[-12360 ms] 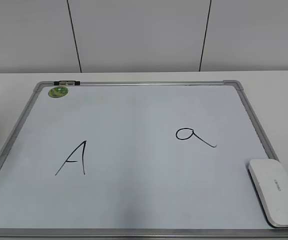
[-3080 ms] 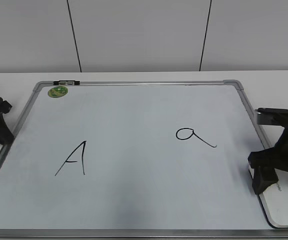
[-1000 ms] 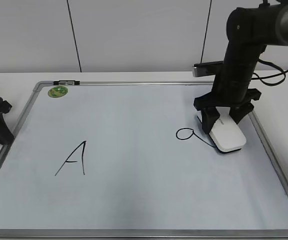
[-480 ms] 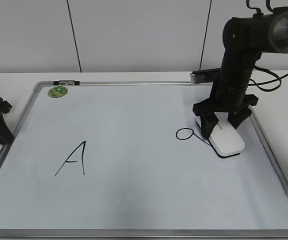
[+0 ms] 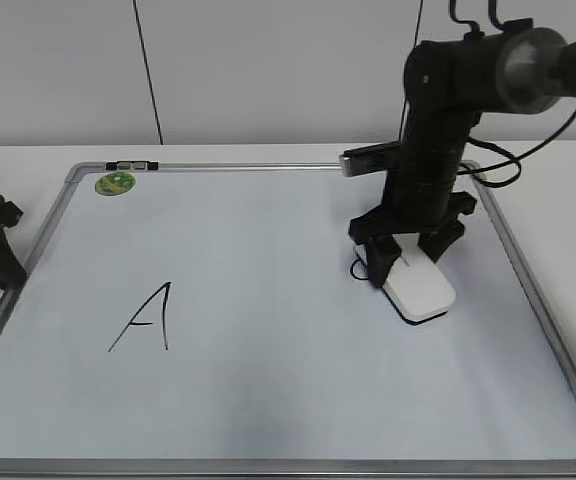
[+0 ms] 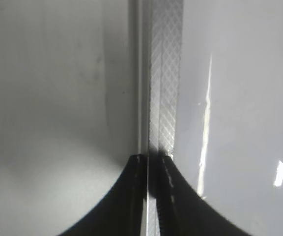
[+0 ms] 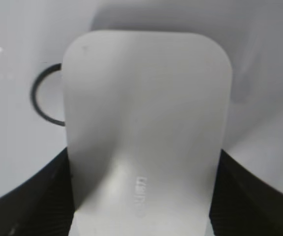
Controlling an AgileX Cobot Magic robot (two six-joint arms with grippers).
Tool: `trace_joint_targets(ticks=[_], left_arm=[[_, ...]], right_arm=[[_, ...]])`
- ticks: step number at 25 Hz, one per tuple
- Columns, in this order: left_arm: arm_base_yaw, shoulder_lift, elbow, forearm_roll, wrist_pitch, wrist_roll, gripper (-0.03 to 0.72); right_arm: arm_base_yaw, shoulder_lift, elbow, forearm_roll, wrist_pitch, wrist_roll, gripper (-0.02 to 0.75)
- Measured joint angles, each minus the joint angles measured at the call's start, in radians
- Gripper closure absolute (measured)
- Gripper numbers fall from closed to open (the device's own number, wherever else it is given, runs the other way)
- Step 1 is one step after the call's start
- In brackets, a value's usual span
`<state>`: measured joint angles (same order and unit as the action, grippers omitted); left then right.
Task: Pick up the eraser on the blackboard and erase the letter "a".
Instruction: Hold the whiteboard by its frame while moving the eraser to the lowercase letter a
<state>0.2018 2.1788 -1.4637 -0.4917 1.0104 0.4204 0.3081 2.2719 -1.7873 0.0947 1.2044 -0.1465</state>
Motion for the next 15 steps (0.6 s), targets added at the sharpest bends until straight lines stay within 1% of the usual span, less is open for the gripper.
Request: trace_joint_targets(ticks=[6, 9, 11, 15], left_arm=[[0.000, 0.000, 0.000, 0.006, -0.001, 0.000, 0.657], [0.000, 0.000, 0.000, 0.007, -0.001, 0.000, 0.657], [0.000, 0.000, 0.000, 0.008, -0.001, 0.000, 0.657], [0.000, 0.000, -0.001, 0.008, -0.002, 0.000, 0.657]], right_arm=[[0.122, 0.033, -0.054, -0.009, 0.023, -0.002, 0.218], [0.167, 0.051, -0.088, -0.010, 0.038, -0.002, 0.218], [0.189, 0.057, -0.100, -0.008, 0.041, -0.002, 0.218], [0.200, 0.061, -0.104, -0.015, 0.041, -0.003, 0.218]])
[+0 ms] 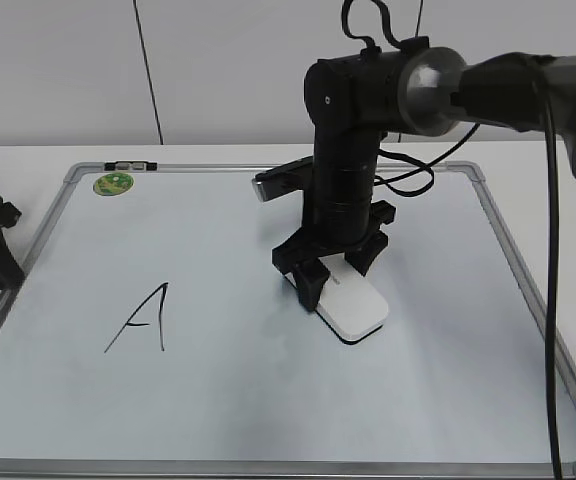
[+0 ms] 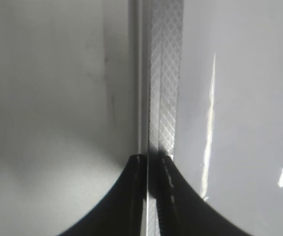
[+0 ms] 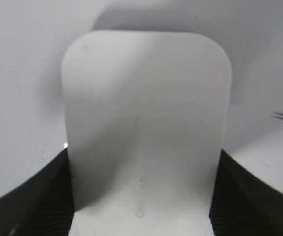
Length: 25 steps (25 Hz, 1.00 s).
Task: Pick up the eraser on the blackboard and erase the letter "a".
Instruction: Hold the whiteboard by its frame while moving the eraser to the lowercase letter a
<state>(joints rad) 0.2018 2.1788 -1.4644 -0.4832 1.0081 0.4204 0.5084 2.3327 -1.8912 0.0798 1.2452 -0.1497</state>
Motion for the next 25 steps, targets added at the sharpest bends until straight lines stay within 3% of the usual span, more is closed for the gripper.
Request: trace_joint_targets(ticks=[11, 25], left_arm=[[0.000, 0.000, 0.000, 0.000, -0.002, 0.000, 0.657], [0.000, 0.000, 0.000, 0.000, -0.002, 0.000, 0.657]], right_arm=[[-0.048, 0.004, -0.019, 0.016, 0.004, 0.015, 0.218], [-0.212, 0.012, -0.042, -0.019, 0.002, 0.049, 0.218]])
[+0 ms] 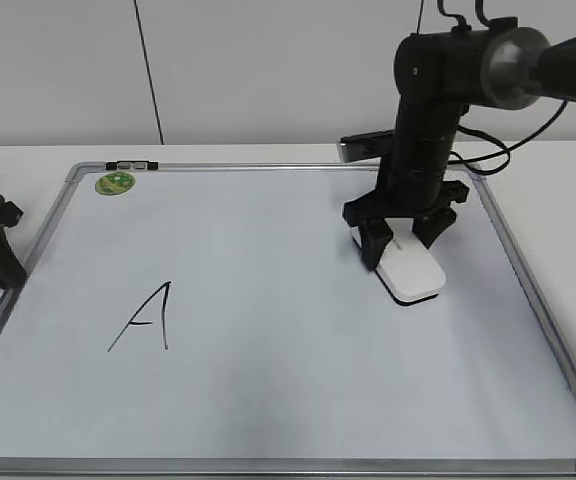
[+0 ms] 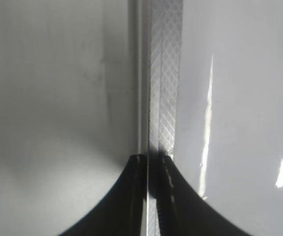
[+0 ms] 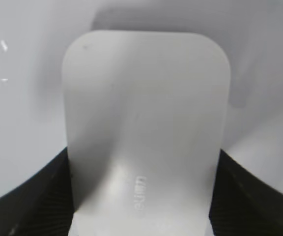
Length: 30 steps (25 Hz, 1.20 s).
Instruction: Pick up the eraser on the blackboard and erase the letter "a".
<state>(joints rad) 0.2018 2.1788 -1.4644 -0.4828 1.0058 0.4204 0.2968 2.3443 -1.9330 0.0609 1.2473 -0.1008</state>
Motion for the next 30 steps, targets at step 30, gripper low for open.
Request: trace_joint_targets(ticks=[30], left_arm=[[0.000, 0.000, 0.000, 0.002, 0.000, 0.000, 0.657]], right_arm=[[-0.165, -0.421, 0.239, -0.083, -0.012, 0.087, 0.218]])
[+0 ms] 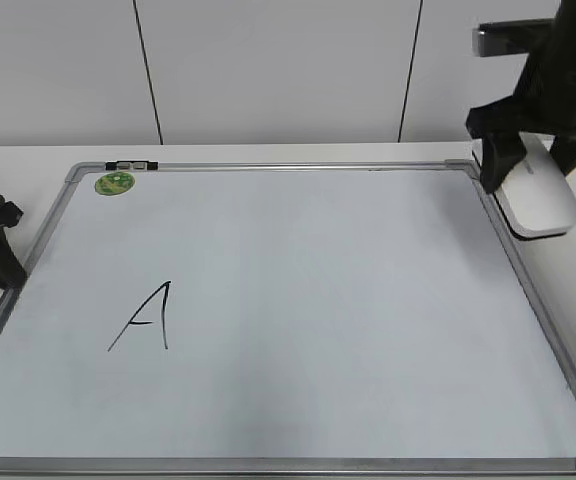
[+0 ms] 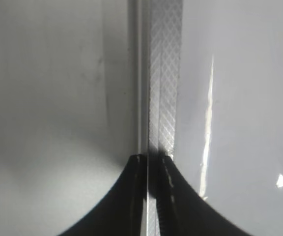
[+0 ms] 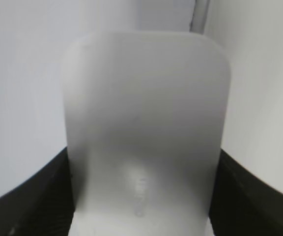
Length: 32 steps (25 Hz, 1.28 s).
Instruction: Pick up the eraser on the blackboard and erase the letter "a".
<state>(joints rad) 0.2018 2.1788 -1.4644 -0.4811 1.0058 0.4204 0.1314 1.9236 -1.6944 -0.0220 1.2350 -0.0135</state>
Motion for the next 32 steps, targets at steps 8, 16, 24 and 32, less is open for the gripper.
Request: trace_joint_targets(ticks=[8, 16, 24, 32], left_arm=[[0.000, 0.000, 0.000, 0.000, 0.000, 0.000, 0.657], [0.000, 0.000, 0.000, 0.000, 0.000, 0.000, 0.657], [0.000, 0.000, 0.000, 0.000, 0.000, 0.000, 0.657], [0.000, 0.000, 0.000, 0.000, 0.000, 0.000, 0.657]], right_arm=[[-0.077, -0.022, 0.187, 0.041, -0.020, 0.032, 0.218], [-0.101, 0.052, 0.200, 0.067, -0.096, 0.034, 0.218], [-0.101, 0.150, 0.109, 0.075, -0.103, 0.034, 0.218], [-0.101, 0.201, 0.041, 0.131, -0.091, -0.003, 0.218]])
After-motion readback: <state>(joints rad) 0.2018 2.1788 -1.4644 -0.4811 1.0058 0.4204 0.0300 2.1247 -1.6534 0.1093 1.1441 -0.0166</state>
